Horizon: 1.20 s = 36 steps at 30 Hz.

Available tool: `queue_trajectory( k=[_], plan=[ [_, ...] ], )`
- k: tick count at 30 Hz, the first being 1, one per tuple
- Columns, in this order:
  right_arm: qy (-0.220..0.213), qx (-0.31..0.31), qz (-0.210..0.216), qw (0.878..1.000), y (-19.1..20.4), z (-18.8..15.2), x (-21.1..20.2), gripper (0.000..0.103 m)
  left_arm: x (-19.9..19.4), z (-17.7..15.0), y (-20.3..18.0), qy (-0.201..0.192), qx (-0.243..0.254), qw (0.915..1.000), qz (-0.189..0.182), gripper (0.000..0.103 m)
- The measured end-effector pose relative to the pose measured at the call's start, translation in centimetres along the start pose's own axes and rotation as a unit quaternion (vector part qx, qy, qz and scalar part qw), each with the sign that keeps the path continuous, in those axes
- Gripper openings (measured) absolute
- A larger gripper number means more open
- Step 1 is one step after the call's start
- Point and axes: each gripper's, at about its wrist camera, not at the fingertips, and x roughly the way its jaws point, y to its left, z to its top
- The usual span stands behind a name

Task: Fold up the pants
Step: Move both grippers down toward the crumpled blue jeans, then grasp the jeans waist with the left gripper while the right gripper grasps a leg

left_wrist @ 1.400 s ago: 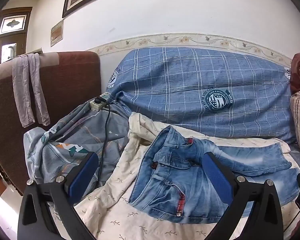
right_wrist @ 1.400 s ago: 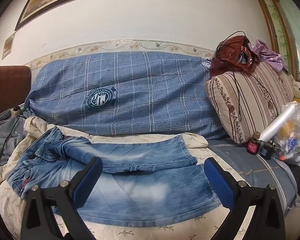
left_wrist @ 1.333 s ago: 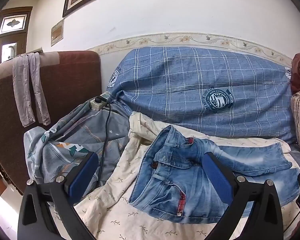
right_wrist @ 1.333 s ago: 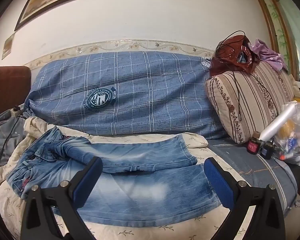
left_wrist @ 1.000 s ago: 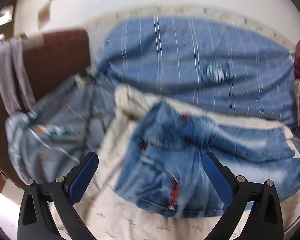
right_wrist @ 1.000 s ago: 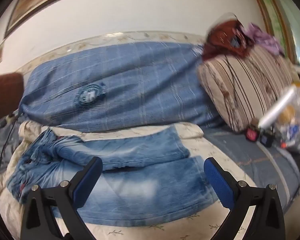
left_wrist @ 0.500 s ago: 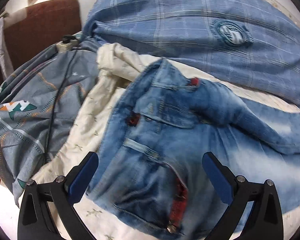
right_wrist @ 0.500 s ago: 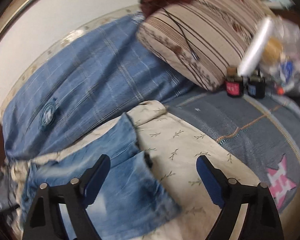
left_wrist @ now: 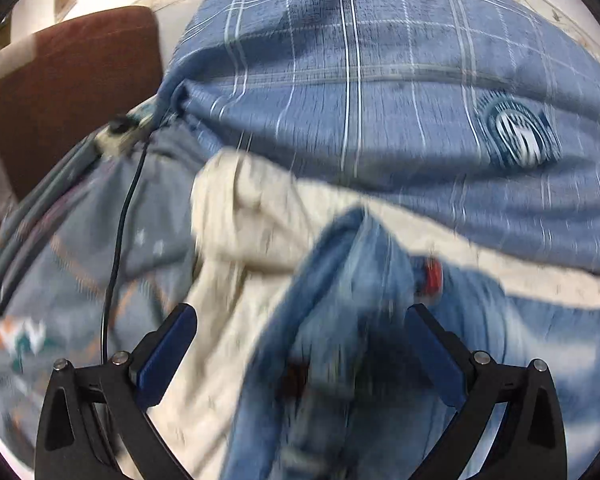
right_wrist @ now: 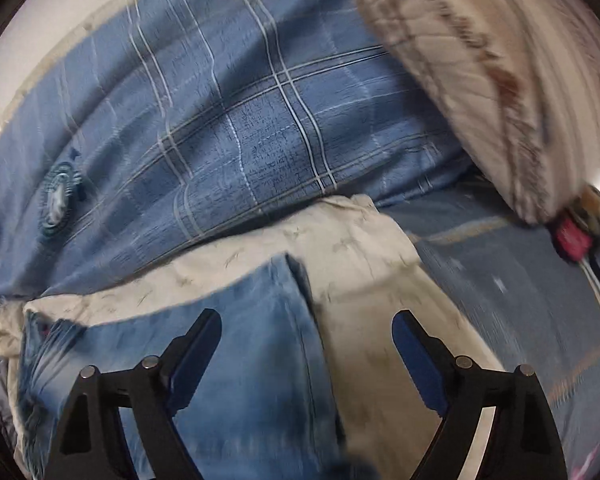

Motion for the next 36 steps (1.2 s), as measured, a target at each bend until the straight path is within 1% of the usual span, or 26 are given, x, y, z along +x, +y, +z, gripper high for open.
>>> queue_trajectory(
  k=[1, 3, 5, 6, 7, 8, 12, 13, 15, 16, 17, 18, 20, 21, 22, 23, 24, 25, 28, 29, 31, 32, 33, 34, 36],
  plan=[
    [0.006, 0.002, 0.005, 1.0, 0.0, 0.6, 0.7, 0.089, 0.3, 0.9, -0.1, 0.002, 0.007, 1.0, 0.003, 0.103],
    [0.015, 0.003, 0.006, 1.0, 0.2, 1.8, 2.3, 0.089, 2.8, 4.1, -0.3, 0.029, 0.015, 0.9994, 0.008, 0.103],
    [0.028, 0.0, 0.005, 1.0, 0.5, 2.6, 3.6, 0.089, 4.8, 5.5, -0.4, 0.047, 0.024, 0.9985, 0.016, 0.103],
    [0.033, -0.002, 0.007, 0.999, 0.6, 2.7, 4.0, 0.089, 6.5, 6.4, -0.6, 0.069, 0.028, 0.997, 0.021, 0.103],
    [0.038, -0.006, 0.009, 0.999, 0.9, 2.9, 4.4, 0.089, 7.2, 6.6, -0.8, 0.079, 0.029, 0.9963, 0.02, 0.103],
    [0.039, -0.013, 0.009, 0.999, 1.2, 2.9, 4.5, 0.089, 8.6, 7.1, -1.0, 0.093, 0.027, 0.9952, 0.016, 0.103],
    [0.039, -0.044, 0.01, 0.998, 2.5, 2.9, 5.0, 0.089, 11.7, 7.5, -1.6, 0.125, -0.001, 0.9918, -0.025, 0.103],
    [0.037, -0.047, 0.008, 0.998, 2.8, 3.0, 5.0, 0.089, 12.3, 7.5, -1.9, 0.133, -0.002, 0.9906, -0.032, 0.101],
    [0.035, -0.048, 0.008, 0.998, 2.9, 3.1, 5.1, 0.089, 13.7, 7.1, -3.2, 0.151, -0.001, 0.9874, -0.047, 0.093],
    [0.035, -0.047, 0.006, 0.998, 2.8, 3.1, 5.2, 0.089, 14.2, 6.9, -3.8, 0.159, 0.002, 0.9859, -0.053, 0.085],
    [0.036, -0.046, 0.005, 0.998, 2.8, 3.2, 5.4, 0.089, 14.6, 6.8, -4.1, 0.163, 0.003, 0.9849, -0.059, 0.08],
    [0.038, -0.044, 0.006, 0.998, 2.6, 3.2, 5.6, 0.089, 15.2, 6.5, -4.8, 0.166, 0.009, 0.9844, -0.056, 0.08],
    [0.038, -0.041, 0.003, 0.998, 2.3, 3.3, 5.7, 0.089, 15.9, 6.2, -5.5, 0.163, 0.021, 0.9856, -0.037, 0.08],
    [0.038, -0.038, 0.005, 0.999, 2.1, 3.4, 5.7, 0.089, 16.2, 6.2, -5.5, 0.163, 0.021, 0.9858, -0.034, 0.078],
    [0.038, -0.034, 0.007, 0.999, 1.8, 3.5, 5.8, 0.089, 16.5, 6.2, -5.4, 0.16, 0.015, 0.9864, -0.034, 0.067],
    [0.04, -0.025, 0.013, 0.999, 1.5, 3.7, 5.8, 0.089, 16.6, 6.1, -5.2, 0.154, 0.009, 0.9872, -0.038, 0.044],
    [0.041, -0.021, 0.017, 0.999, 1.3, 3.8, 5.9, 0.089, 16.6, 6.1, -5.1, 0.151, 0.004, 0.9872, -0.052, 0.036],
    [0.042, -0.017, 0.02, 0.999, 1.2, 4.0, 6.0, 0.089, 16.7, 6.0, -5.1, 0.153, -0.001, 0.9863, -0.063, 0.034],
    [0.051, -0.026, 0.026, 0.998, 1.6, 4.3, 6.8, 0.089, 17.1, 5.3, -5.3, 0.144, 0.016, 0.988, -0.052, 0.035],
    [0.061, -0.034, 0.02, 0.997, 1.9, 4.2, 7.5, 0.089, 17.3, 5.2, -5.6, 0.146, 0.019, 0.9877, -0.052, 0.04],
    [0.081, -0.04, 0.007, 0.996, 2.4, 3.9, 8.6, 0.087, 17.4, 5.0, -5.6, 0.142, 0.016, 0.988, -0.059, 0.041],
    [0.092, -0.045, -0.002, 0.995, 2.6, 3.7, 9.2, 0.071, 17.0, 4.8, -5.7, 0.133, 0.014, 0.9893, -0.058, 0.039],
    [0.101, -0.056, -0.005, 0.993, 3.0, 3.4, 9.5, 0.048, 16.8, 4.8, -5.5, 0.125, 0.013, 0.9903, -0.061, 0.032],
    [0.103, -0.065, -0.005, 0.993, 3.2, 3.2, 9.5, 0.044, 16.4, 4.9, -5.4, 0.122, 0.01, 0.9898, -0.073, 0.008],
    [0.092, -0.078, -0.009, 0.993, 3.7, 3.3, 8.5, 0.031, 15.4, 4.6, -5.2, 0.117, 0.005, 0.9898, -0.081, 0.007]
  ],
)
